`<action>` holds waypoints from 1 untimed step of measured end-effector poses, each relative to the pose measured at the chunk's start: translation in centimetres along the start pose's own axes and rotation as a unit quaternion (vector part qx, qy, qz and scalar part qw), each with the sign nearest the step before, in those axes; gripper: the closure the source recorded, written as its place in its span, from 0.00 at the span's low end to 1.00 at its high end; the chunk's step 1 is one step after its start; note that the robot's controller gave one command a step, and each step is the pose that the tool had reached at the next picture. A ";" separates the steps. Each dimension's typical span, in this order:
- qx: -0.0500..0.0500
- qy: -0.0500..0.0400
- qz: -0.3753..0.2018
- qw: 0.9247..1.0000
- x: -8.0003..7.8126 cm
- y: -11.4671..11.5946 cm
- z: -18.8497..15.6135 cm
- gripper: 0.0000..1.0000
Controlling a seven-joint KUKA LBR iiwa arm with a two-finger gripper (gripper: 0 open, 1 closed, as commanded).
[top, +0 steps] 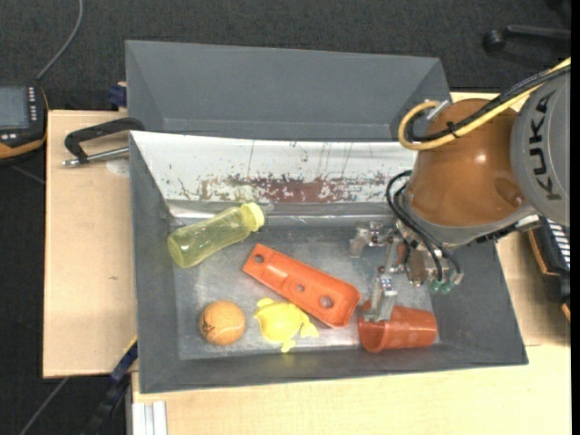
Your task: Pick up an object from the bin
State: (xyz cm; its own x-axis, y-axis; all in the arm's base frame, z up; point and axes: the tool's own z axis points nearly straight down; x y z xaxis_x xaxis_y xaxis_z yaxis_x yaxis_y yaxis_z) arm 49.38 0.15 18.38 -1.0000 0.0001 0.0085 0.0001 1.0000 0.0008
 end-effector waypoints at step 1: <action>0.000 -0.005 0.000 1.000 -0.2 0.0 -0.5 0.00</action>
Offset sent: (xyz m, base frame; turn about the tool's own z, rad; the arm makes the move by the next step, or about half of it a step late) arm 0.0153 0.0249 -0.0870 -0.1280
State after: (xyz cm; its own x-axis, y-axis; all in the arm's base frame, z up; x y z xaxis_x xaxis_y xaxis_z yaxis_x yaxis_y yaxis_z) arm 49.57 0.15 18.83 -1.0000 0.0001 -0.0011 0.0001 1.0000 0.0009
